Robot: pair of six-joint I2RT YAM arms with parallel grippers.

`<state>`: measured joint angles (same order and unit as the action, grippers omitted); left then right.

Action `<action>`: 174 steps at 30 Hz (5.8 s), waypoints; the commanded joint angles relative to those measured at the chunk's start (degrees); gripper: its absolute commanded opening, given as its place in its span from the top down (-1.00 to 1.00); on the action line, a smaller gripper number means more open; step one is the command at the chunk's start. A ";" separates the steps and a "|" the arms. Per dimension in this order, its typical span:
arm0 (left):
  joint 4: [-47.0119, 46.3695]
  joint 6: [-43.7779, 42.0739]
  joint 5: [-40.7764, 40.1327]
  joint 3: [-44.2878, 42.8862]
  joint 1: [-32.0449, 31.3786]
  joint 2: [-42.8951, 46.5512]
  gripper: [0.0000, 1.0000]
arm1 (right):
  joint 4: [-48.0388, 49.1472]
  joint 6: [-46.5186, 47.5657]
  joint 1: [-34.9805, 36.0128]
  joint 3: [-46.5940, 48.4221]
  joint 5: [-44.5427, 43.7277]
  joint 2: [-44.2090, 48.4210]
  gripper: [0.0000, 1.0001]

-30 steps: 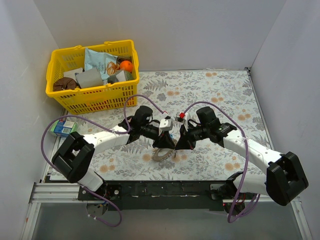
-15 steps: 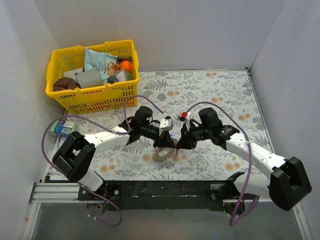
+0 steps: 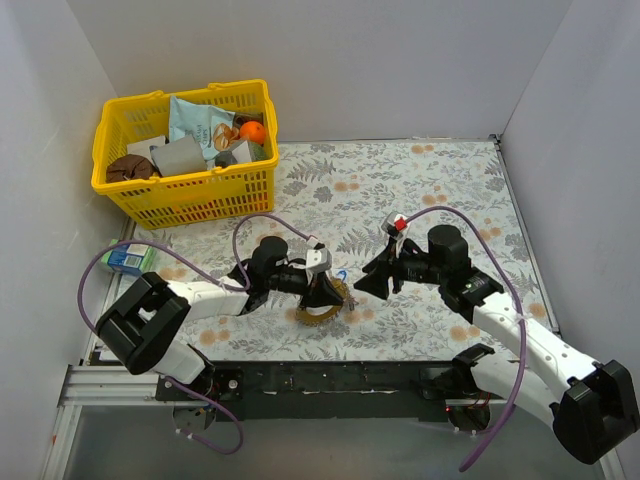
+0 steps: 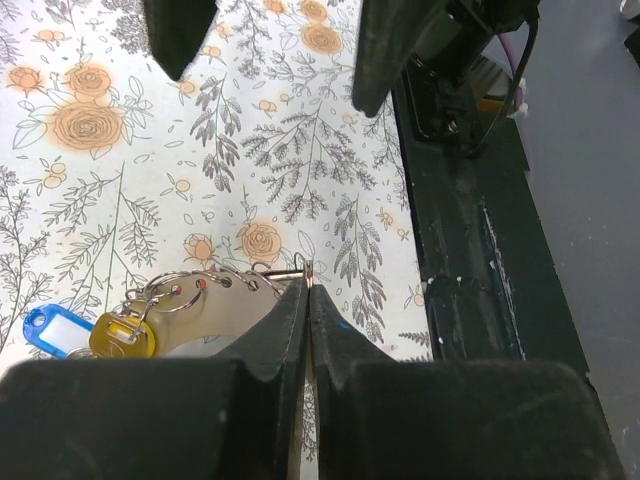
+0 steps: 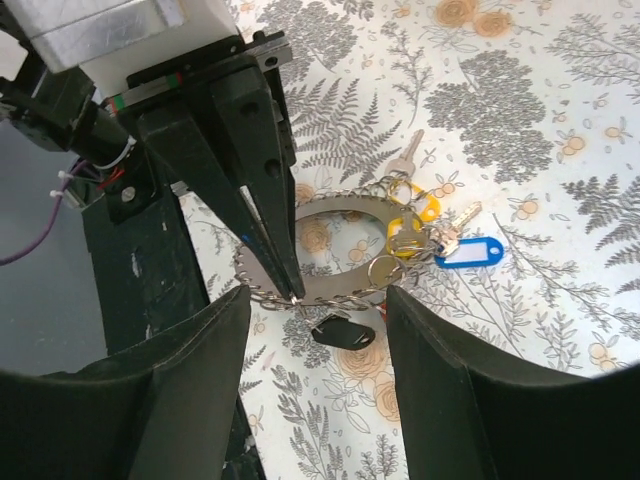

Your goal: Put the keys on the keyring

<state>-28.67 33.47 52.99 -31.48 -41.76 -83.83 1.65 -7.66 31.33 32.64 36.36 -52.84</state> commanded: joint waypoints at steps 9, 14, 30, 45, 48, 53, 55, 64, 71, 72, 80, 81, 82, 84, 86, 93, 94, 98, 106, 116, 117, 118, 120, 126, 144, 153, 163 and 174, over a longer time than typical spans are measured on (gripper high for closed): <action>-35.83 14.42 -3.51 10.65 -0.25 2.71 1.00 | 11.00 -4.37 -0.39 -2.76 13.56 -1.48 -0.20; -42.43 17.06 -3.51 12.67 -0.25 2.01 1.00 | 15.48 -6.84 -0.39 -4.08 15.93 -2.09 -0.13; -45.69 19.17 -3.25 13.47 -0.25 1.13 1.00 | 24.89 -12.55 2.06 -8.47 15.67 -3.85 -0.01; -45.52 19.61 -2.37 12.76 -0.25 0.95 1.00 | 29.99 -15.36 3.03 -10.23 16.37 -7.45 0.31; -45.43 19.53 -2.19 12.76 -0.25 1.04 1.00 | 30.60 -15.54 3.03 -10.41 16.46 -7.89 0.35; -44.90 19.61 -1.49 12.41 -0.25 0.78 1.00 | 31.57 -16.33 3.12 -10.14 16.11 -8.42 0.49; -44.20 19.44 -1.23 12.15 -0.25 0.95 1.00 | 32.27 -16.86 3.12 -10.06 15.94 -8.95 0.60; -40.51 17.42 -1.22 11.53 -0.25 2.44 1.00 | 32.89 -17.65 3.38 -9.44 17.08 -10.97 0.97; -28.22 11.36 -0.61 9.08 -0.25 5.43 0.58 | 22.45 -10.28 3.47 -5.84 17.34 -10.97 0.97; -23.07 10.05 -0.70 7.77 -0.25 5.87 0.49 | 19.30 -9.14 3.47 -5.49 17.34 -11.06 0.97; 3.15 -6.38 0.35 -0.32 -0.17 8.69 0.20 | 5.04 0.88 3.56 -1.01 16.46 -11.85 0.97; 7.79 -7.53 1.05 -1.38 -0.17 7.64 0.20 | 1.81 3.24 3.56 0.13 16.12 -11.85 0.97; 10.36 -8.68 2.45 -3.82 -0.17 6.94 0.20 | 0.30 4.31 3.56 0.66 15.24 -11.76 0.97; 16.33 -12.20 5.52 -6.03 -0.17 5.53 0.20 | -4.86 6.51 3.56 2.41 14.45 -11.85 0.97; 18.55 -13.69 6.68 -7.88 -0.17 3.94 0.20 | -7.53 9.84 3.56 3.48 13.39 -12.29 0.97; 23.30 -16.16 8.88 -11.49 -0.17 0.43 0.20 | -14.22 15.04 3.65 5.59 11.63 -12.90 0.97; 23.48 -15.81 9.40 -11.75 -0.17 -0.01 0.20 | -14.22 15.13 3.56 5.59 11.63 -12.99 0.97; 23.57 -15.37 10.46 -13.25 -0.25 -1.59 0.21 | -14.39 15.22 3.56 5.76 11.72 -13.43 0.97; 23.57 -15.19 10.90 -15.27 -0.60 -4.14 0.21 | -14.66 15.66 4.00 5.33 11.63 -13.52 0.97; 23.57 -15.37 11.43 -16.33 -2.45 -6.34 0.34 | -13.16 14.78 4.00 4.62 11.98 -13.25 0.97; 23.57 -15.37 11.43 -16.41 -2.54 -6.52 0.35 | -13.08 14.78 4.00 4.62 11.98 -13.34 0.97; 23.57 -15.37 11.52 -16.42 -2.80 -6.61 0.37 | -13.16 14.78 4.00 4.62 12.07 -13.34 0.97; 23.57 -15.46 11.52 -16.77 -3.07 -6.87 0.39 | -13.16 14.78 4.00 4.45 11.98 -13.34 0.97; 23.57 -14.93 11.34 -17.38 -3.33 -7.40 0.46 | -12.99 14.52 4.00 4.18 11.98 -13.17 0.97; 27.87 -18.00 10.73 -19.58 -4.65 -9.59 1.00 | -12.11 13.90 3.91 4.62 11.63 -13.08 0.97; 26.30 -17.66 9.41 -18.62 -4.82 -8.19 1.00 | -9.65 10.57 4.00 4.19 9.26 -12.55 0.76; 10.66 -8.44 4.76 -9.48 -4.82 -2.04 1.00 | -2.18 4.06 3.91 0.58 5.92 -5.97 0.00; -8.68 1.15 1.33 -0.60 -4.82 1.56 1.00 | -0.16 1.25 3.56 -2.05 4.42 -2.36 -0.21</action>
<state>-27.70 30.72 55.72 -33.98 -46.37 -85.82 -2.50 -4.64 35.05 31.97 40.75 -56.31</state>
